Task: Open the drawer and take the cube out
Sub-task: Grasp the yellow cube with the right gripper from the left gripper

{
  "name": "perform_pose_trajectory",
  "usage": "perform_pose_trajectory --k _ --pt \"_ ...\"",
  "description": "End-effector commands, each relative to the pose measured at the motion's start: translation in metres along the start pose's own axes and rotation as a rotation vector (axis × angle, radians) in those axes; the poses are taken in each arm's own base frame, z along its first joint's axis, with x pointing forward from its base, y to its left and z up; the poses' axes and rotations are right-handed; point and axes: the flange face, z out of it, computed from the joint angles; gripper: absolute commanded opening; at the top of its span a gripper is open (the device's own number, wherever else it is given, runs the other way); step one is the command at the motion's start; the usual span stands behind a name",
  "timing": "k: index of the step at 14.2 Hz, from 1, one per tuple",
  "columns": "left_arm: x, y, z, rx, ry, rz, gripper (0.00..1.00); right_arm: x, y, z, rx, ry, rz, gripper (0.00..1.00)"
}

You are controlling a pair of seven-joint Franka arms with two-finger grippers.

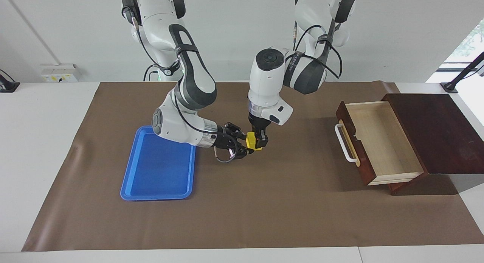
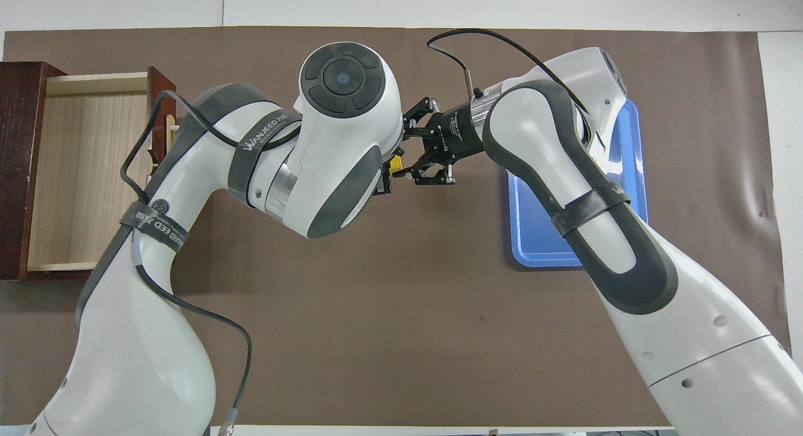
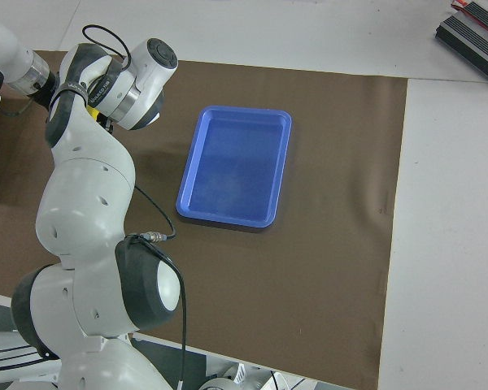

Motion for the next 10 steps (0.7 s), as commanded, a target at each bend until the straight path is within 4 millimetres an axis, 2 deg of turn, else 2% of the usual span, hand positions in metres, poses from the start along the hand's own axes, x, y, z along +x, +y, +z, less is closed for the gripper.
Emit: perform_pose_trajectory --k 1,10 --pt "-0.0001 -0.0003 0.0032 -0.02 0.015 -0.003 0.0 -0.0091 0.0062 0.0006 0.007 -0.039 0.035 0.0" --pt "0.0002 -0.0006 0.0041 -0.018 0.017 -0.001 0.0 -0.0089 0.0056 0.0001 0.013 -0.038 0.035 0.0"
